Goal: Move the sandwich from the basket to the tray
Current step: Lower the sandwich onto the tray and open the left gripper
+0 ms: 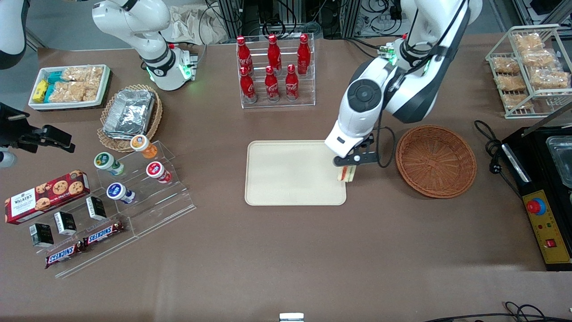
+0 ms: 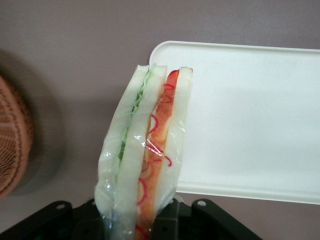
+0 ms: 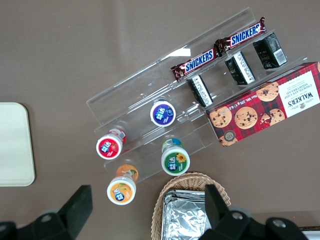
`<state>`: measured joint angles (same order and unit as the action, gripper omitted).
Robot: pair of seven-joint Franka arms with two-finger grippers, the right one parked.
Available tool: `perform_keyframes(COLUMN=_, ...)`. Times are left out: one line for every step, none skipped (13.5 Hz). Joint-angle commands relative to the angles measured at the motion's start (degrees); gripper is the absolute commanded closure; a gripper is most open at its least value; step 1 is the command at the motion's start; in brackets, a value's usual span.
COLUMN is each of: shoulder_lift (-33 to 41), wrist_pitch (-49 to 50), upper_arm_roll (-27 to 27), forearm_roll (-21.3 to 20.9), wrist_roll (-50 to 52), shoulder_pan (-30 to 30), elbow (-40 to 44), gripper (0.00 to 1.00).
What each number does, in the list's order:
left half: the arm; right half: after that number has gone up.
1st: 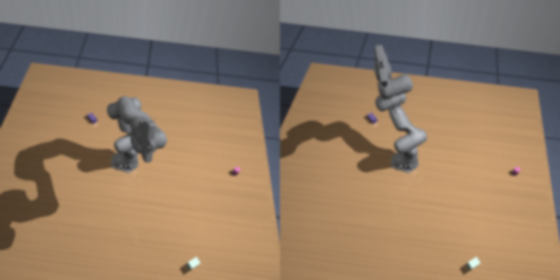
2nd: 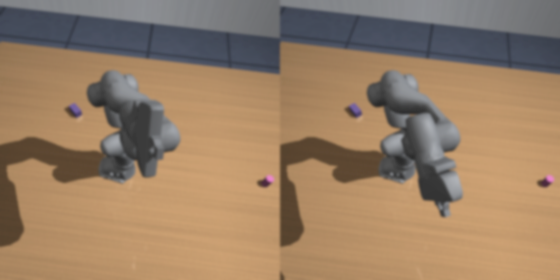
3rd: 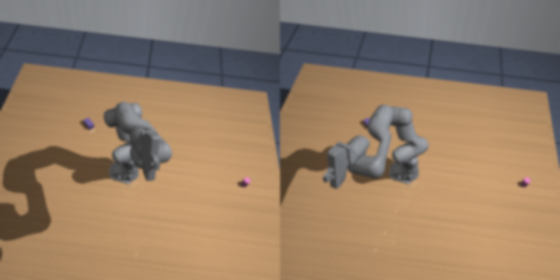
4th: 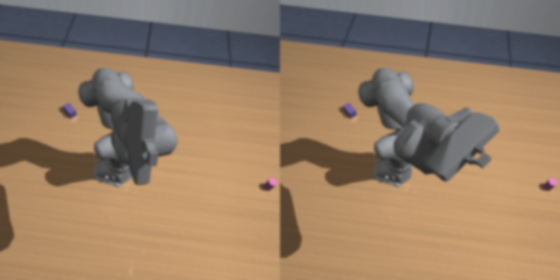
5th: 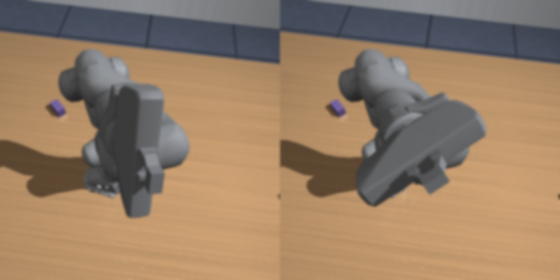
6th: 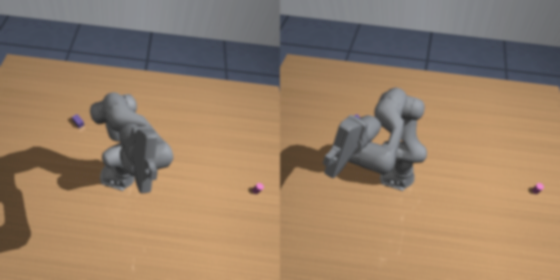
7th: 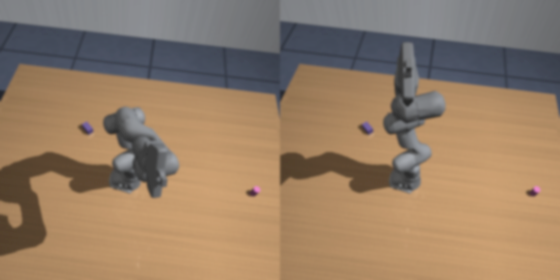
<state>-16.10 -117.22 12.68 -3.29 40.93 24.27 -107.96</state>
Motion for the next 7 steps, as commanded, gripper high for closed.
perform_keyframes(shoulder_lift=-3.93, wrist_pitch=-3.09, upper_arm_roll=-0.37, forearm_roll=-2.76, wrist_roll=2.13, shoulder_pan=1.57, elbow=1.17, gripper=1.0)
perform_keyframes(shoulder_lift=-5.33, wrist_pitch=-4.23, upper_arm_roll=-0.28, forearm_roll=-4.08, wrist_roll=3.09, shoulder_pan=1.57, elbow=1.26, gripper=1.0)
perform_keyframes(shoulder_lift=-6.39, wrist_pitch=-5.64, upper_arm_roll=-0.28, forearm_roll=-4.79, wrist_roll=3.36, shoulder_pan=1.66, elbow=1.26, gripper=1.0)
perform_keyframes(shoulder_lift=-7.71, wrist_pitch=-6.69, upper_arm_roll=-0.28, forearm_roll=-4.89, wrist_roll=3.36, shoulder_pan=1.66, elbow=1.34, gripper=1.0)
perform_keyframes(shoulder_lift=-8.94, wrist_pitch=-8.01, upper_arm_roll=-0.28, forearm_roll=-4.89, wrist_roll=3.28, shoulder_pan=1.75, elbow=1.43, gripper=1.0)
perform_keyframes(shoulder_lift=-10.26, wrist_pitch=-9.33, upper_arm_roll=-0.37, forearm_roll=-4.89, wrist_roll=3.36, shoulder_pan=1.75, elbow=1.61, gripper=1.0)
perform_keyframes(shoulder_lift=-11.23, wrist_pitch=-10.56, upper_arm_roll=-0.37, forearm_roll=-4.97, wrist_roll=3.36, shoulder_pan=1.75, elbow=1.61, gripper=1.0)
